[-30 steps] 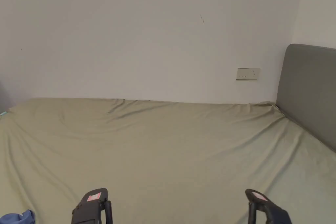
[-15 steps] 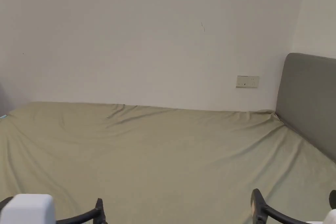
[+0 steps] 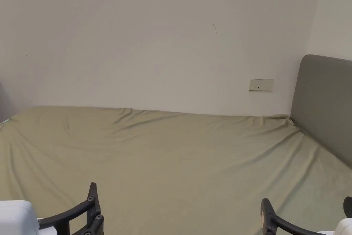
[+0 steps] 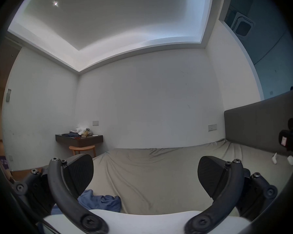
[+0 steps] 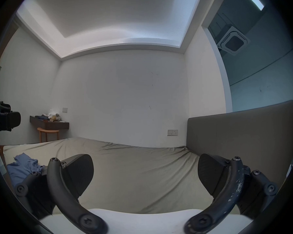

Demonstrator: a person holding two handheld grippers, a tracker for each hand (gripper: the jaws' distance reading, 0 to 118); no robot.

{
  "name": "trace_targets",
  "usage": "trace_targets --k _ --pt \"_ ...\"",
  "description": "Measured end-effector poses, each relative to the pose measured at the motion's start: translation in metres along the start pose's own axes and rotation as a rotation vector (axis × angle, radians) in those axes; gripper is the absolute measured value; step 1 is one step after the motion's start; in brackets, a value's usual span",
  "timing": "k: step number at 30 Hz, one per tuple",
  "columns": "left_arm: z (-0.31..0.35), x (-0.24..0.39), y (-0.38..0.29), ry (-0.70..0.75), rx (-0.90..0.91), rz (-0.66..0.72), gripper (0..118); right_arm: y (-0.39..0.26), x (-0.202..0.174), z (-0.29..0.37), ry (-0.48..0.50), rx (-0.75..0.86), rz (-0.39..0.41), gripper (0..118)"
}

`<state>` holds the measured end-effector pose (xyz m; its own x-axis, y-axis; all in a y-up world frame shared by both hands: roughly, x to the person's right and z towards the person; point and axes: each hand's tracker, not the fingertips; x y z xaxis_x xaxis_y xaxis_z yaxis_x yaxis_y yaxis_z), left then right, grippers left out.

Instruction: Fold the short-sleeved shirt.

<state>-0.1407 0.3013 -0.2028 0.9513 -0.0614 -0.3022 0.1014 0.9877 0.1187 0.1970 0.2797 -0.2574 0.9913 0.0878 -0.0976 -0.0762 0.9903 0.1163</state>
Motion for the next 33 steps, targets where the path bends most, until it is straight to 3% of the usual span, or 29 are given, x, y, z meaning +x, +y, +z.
trace_targets --k 4,33 --pt "0.0014 -0.0013 -0.0028 -0.077 -0.011 0.088 118 0.0021 -0.0014 0.0003 -0.007 0.002 0.012 118" --pt "0.0011 0.002 -0.0007 -0.022 -0.036 0.029 118 -0.0025 0.004 0.004 0.009 -0.018 -0.031 118"
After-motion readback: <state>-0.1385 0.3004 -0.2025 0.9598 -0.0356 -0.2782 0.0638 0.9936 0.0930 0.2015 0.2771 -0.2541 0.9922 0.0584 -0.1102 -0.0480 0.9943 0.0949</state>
